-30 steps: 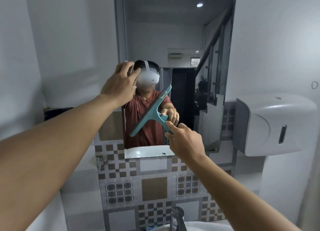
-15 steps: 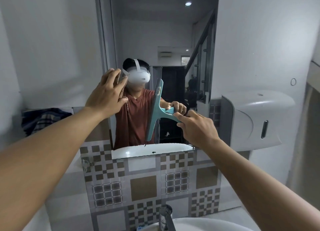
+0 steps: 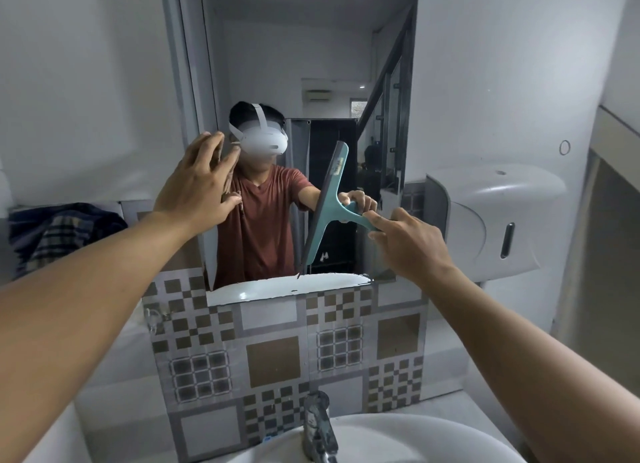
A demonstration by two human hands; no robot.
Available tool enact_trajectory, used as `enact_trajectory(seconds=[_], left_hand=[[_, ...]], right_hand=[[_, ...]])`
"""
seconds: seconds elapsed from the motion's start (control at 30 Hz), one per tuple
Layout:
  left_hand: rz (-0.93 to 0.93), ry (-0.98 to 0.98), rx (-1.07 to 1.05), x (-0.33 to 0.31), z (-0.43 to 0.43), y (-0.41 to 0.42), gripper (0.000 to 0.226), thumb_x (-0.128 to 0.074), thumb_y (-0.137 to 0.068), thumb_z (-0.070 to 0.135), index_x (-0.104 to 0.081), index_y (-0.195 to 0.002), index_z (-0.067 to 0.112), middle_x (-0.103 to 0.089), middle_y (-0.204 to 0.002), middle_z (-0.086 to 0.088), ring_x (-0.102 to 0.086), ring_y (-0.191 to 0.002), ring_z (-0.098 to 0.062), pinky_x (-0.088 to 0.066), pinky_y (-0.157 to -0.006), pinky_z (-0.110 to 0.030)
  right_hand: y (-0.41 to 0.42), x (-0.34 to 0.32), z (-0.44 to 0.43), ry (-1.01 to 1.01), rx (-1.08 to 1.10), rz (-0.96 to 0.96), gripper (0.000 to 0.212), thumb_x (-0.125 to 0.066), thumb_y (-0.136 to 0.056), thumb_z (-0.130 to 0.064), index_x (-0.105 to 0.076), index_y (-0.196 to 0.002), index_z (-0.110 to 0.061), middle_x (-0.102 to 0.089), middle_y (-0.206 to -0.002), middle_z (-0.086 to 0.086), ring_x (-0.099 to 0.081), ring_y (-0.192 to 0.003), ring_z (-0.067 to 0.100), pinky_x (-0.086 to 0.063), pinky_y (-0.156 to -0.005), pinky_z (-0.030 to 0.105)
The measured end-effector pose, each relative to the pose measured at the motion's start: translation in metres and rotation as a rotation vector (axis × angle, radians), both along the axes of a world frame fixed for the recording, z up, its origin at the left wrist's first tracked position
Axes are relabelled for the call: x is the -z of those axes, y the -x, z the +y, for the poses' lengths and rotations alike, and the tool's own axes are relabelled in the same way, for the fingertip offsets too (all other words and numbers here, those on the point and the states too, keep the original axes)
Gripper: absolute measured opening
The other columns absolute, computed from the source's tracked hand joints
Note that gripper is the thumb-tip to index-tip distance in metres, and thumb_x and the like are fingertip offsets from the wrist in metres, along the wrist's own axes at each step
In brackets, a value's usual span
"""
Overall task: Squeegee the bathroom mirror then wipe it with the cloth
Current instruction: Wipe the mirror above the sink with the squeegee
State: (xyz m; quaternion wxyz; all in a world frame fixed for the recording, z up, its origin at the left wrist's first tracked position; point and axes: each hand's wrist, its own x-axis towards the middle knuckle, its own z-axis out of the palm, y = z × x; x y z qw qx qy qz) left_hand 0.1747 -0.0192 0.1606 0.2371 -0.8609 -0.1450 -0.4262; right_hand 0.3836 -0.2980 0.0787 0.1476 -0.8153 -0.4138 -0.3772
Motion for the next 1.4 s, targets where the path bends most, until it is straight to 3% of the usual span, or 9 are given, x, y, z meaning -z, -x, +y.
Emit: enact_trajectory(seconds=[0.23,0.53,0.8,0.93,1.07,1.17,1.33,1.4], left_hand=[[-0.017,0.004,0.016,0.001,0.001,0.000,0.087,-0.086,-0.073,0.028,-0.044,-0.146,0.002,-0.034,-0.150,-0.026,-0.025,-0.143,-0.045,-0.034,-0.114,-0.059],[-0.043,0.009,0.043,0.003,0.003,-0.003,0.088,-0.088,-0.069,0.025,-0.047,-0.144,0.003,-0.034,-0.149,-0.027,-0.025,-0.143,-0.046,-0.035,-0.113,-0.060],[-0.050,0.000,0.059,0.003,0.004,-0.004,0.090,-0.090,-0.066,0.023,-0.048,-0.143,0.001,-0.035,-0.147,-0.028,-0.027,-0.142,-0.047,-0.036,-0.113,-0.062],[-0.043,0.001,0.059,0.003,0.004,-0.003,0.089,-0.090,-0.066,0.024,-0.049,-0.142,0.001,-0.036,-0.147,-0.028,-0.027,-0.142,-0.047,-0.036,-0.112,-0.062],[-0.037,0.002,0.053,0.002,0.004,-0.001,0.089,-0.090,-0.067,0.025,-0.048,-0.142,0.002,-0.036,-0.146,-0.028,-0.028,-0.141,-0.047,-0.038,-0.110,-0.063],[-0.025,-0.003,0.046,0.000,0.004,-0.001,0.089,-0.089,-0.068,0.026,-0.047,-0.142,0.002,-0.037,-0.146,-0.028,-0.029,-0.139,-0.048,-0.038,-0.109,-0.064],[-0.035,-0.025,0.033,-0.001,0.005,0.002,0.084,-0.087,-0.071,0.026,-0.048,-0.142,0.005,-0.037,-0.146,-0.027,-0.030,-0.137,-0.048,-0.039,-0.108,-0.064],[-0.024,-0.020,0.042,-0.002,0.003,0.001,0.085,-0.086,-0.072,0.024,-0.045,-0.144,0.006,-0.034,-0.149,-0.026,-0.027,-0.140,-0.048,-0.038,-0.109,-0.064]], right_hand=[[0.002,0.007,0.001,-0.041,-0.007,0.094,0.042,-0.048,-0.104,-0.034,-0.047,-0.147,-0.032,-0.046,-0.091,0.000,-0.049,-0.067,0.019,-0.047,-0.056,0.033],[-0.004,0.018,-0.011,-0.142,0.033,0.204,0.043,-0.046,-0.105,-0.033,-0.045,-0.148,-0.035,-0.053,-0.090,0.005,-0.053,-0.066,0.024,-0.048,-0.056,0.034],[-0.012,0.040,-0.026,-0.215,0.082,0.353,0.041,-0.041,-0.106,-0.032,-0.044,-0.147,-0.030,-0.050,-0.090,0.004,-0.049,-0.065,0.021,-0.032,-0.050,0.027],[-0.003,0.056,-0.015,-0.306,0.053,0.474,0.040,-0.041,-0.107,-0.033,-0.045,-0.146,-0.029,-0.056,-0.095,0.004,-0.056,-0.073,0.021,-0.056,-0.066,0.039],[0.012,0.070,-0.005,-0.397,0.033,0.631,0.038,-0.040,-0.107,-0.033,-0.047,-0.144,-0.031,-0.061,-0.107,0.006,-0.060,-0.089,0.027,-0.052,-0.076,0.041],[0.022,0.080,0.007,-0.460,0.014,0.707,0.032,-0.039,-0.106,-0.033,-0.051,-0.135,-0.032,-0.066,-0.105,0.008,-0.063,-0.087,0.028,-0.056,-0.077,0.042],[0.040,0.093,0.024,-0.569,-0.042,0.825,0.041,-0.042,-0.107,-0.033,-0.048,-0.146,-0.021,-0.068,-0.115,0.011,-0.058,-0.089,0.022,-0.048,-0.077,0.035],[0.049,0.100,0.034,-0.644,-0.090,0.876,0.045,-0.044,-0.106,-0.033,-0.047,-0.148,-0.016,-0.070,-0.112,0.009,-0.061,-0.086,0.021,-0.052,-0.077,0.039]])
